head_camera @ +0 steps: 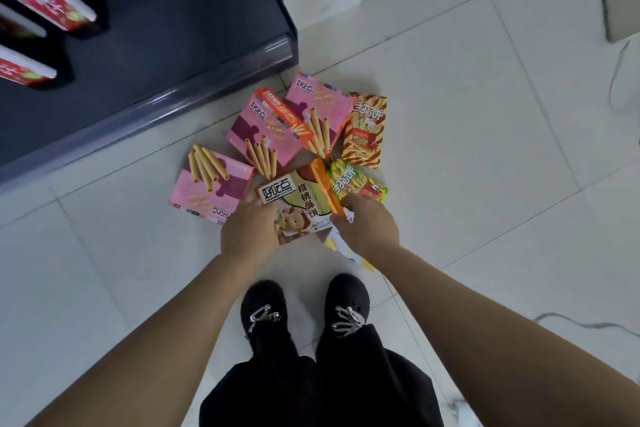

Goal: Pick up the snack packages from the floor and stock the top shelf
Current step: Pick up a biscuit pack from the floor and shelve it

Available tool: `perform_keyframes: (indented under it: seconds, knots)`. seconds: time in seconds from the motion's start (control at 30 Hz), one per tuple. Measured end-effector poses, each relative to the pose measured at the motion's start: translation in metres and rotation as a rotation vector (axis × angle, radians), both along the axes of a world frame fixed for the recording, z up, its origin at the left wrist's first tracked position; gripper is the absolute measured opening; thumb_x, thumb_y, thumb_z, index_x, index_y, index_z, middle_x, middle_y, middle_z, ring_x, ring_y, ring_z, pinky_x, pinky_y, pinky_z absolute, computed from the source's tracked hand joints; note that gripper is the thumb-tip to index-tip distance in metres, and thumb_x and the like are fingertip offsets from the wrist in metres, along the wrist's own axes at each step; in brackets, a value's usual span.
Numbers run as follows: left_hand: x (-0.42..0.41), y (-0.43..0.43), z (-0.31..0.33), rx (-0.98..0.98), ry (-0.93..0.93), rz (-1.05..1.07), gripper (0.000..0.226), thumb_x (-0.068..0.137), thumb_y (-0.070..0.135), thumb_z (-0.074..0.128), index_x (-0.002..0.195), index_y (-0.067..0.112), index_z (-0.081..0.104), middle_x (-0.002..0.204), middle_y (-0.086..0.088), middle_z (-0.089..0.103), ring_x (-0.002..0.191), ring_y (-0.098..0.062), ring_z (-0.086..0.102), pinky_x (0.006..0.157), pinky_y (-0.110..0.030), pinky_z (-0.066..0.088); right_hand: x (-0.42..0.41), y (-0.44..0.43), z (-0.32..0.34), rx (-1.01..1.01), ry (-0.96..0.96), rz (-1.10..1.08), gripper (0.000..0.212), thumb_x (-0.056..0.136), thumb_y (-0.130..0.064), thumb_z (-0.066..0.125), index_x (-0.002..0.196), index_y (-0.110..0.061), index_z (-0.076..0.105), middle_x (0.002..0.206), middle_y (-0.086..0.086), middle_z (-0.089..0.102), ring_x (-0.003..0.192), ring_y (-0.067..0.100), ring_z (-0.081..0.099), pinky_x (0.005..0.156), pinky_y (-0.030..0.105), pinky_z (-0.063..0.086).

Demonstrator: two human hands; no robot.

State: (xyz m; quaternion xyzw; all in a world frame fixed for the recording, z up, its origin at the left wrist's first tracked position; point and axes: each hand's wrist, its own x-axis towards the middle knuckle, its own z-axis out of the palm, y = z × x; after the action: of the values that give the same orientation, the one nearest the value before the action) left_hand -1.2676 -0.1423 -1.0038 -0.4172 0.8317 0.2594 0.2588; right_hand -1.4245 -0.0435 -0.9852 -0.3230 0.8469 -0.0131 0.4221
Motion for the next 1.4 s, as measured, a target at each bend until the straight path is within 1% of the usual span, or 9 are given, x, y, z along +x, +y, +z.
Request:
perform_keyframes:
  seconds: [0.1, 0.33, 0.4, 0.5, 0.6, 0.77, 0.9, 1.1, 1.4]
  knots:
    - [0.004, 0.004, -0.067, 0.067, -0.040, 0.085, 0.032, 0.092, 0.023, 0.055, 0.123, 0.014, 0.056, 0.120, -0.009, 0.059, 0.110, -0.028, 0.054, 0.083, -0.038, 0.048, -0.001, 0.000, -0.055, 0.064, -0.047, -0.021, 0.033, 0.092, -0.035, 0.056, 0.120, -0.018, 0.058, 0.120, 0.006, 0.061, 0.110, 0.028, 0.056, 0.086, 0.038, 0.049]
    - [0.004, 0.007, -0.175, 0.359, -0.046, 0.730, 0.064, 0.090, 0.019, 0.058, 0.144, 0.010, 0.026, 0.134, -0.013, 0.052, 0.122, -0.035, 0.051, 0.095, -0.042, 0.044, -0.002, -0.013, -0.138, 0.055, -0.092, -0.049, 0.043, 0.093, -0.024, 0.052, 0.135, -0.024, 0.048, 0.125, 0.006, 0.061, 0.113, 0.029, 0.056, 0.089, 0.036, 0.048]
    - [0.004, 0.007, -0.184, 0.513, 0.005, 0.994, 0.058, 0.087, 0.011, 0.059, 0.140, 0.010, 0.035, 0.136, -0.008, 0.052, 0.123, -0.032, 0.049, 0.101, -0.041, 0.043, 0.000, -0.014, -0.143, 0.018, -0.093, -0.109, 0.042, 0.094, -0.024, 0.053, 0.135, -0.027, 0.049, 0.124, 0.004, 0.062, 0.112, 0.027, 0.057, 0.088, 0.035, 0.048]
    - [-0.001, 0.008, -0.176, 0.706, 0.104, 1.248, 0.034, 0.090, -0.003, 0.051, 0.119, 0.014, 0.053, 0.117, -0.004, 0.059, 0.105, -0.022, 0.055, 0.085, -0.033, 0.044, 0.007, -0.018, -0.144, -0.029, -0.044, -0.183, 0.038, 0.093, -0.024, 0.055, 0.131, -0.028, 0.054, 0.118, 0.002, 0.064, 0.107, 0.025, 0.058, 0.081, 0.032, 0.046]
    - [-0.002, 0.005, -0.148, 0.787, 0.202, 1.272, 0.015, 0.094, 0.008, 0.056, 0.099, 0.023, 0.058, 0.100, -0.001, 0.064, 0.086, -0.015, 0.060, 0.077, -0.033, 0.050, 0.006, -0.025, -0.128, -0.058, 0.004, -0.253, 0.034, 0.093, -0.022, 0.053, 0.126, -0.027, 0.058, 0.116, 0.001, 0.064, 0.104, 0.024, 0.058, 0.076, 0.030, 0.042]
    - [0.002, 0.002, -0.080, 0.736, 0.303, 1.276, 0.022, 0.093, 0.006, 0.055, 0.111, 0.019, 0.060, 0.103, -0.005, 0.065, 0.077, -0.013, 0.058, 0.076, -0.034, 0.054, -0.002, -0.028, -0.067, -0.112, 0.008, -0.353, 0.034, 0.094, -0.018, 0.050, 0.125, -0.024, 0.062, 0.121, 0.001, 0.065, 0.109, 0.024, 0.057, 0.078, 0.027, 0.038]
    - [0.008, -0.004, -0.004, 0.628, 0.348, 1.250, 0.021, 0.095, 0.010, 0.053, 0.107, 0.022, 0.065, 0.112, -0.007, 0.067, 0.097, -0.021, 0.062, 0.095, -0.044, 0.051, 0.000, -0.028, 0.006, -0.158, -0.006, -0.445, 0.033, 0.093, -0.017, 0.051, 0.124, -0.022, 0.063, 0.117, 0.002, 0.067, 0.108, 0.024, 0.059, 0.084, 0.031, 0.045]
    - [0.015, -0.018, 0.125, 0.561, 0.464, 1.289, 0.023, 0.096, 0.008, 0.051, 0.108, 0.022, 0.065, 0.108, -0.004, 0.067, 0.089, -0.017, 0.061, 0.087, -0.036, 0.052, 0.004, -0.038, 0.122, -0.275, -0.026, -0.455, 0.029, 0.090, -0.016, 0.055, 0.116, -0.024, 0.067, 0.108, 0.002, 0.069, 0.097, 0.024, 0.063, 0.082, 0.034, 0.051]
    - [0.035, -0.038, 0.297, 0.337, 0.560, 1.342, 0.020, 0.097, 0.019, 0.053, 0.113, 0.024, 0.064, 0.110, -0.005, 0.067, 0.106, -0.028, 0.063, 0.093, -0.048, 0.052, 0.020, -0.069, 0.281, -0.427, -0.060, -0.356, 0.020, 0.092, -0.025, 0.057, 0.108, -0.024, 0.068, 0.096, -0.003, 0.070, 0.089, 0.020, 0.064, 0.077, 0.035, 0.052]
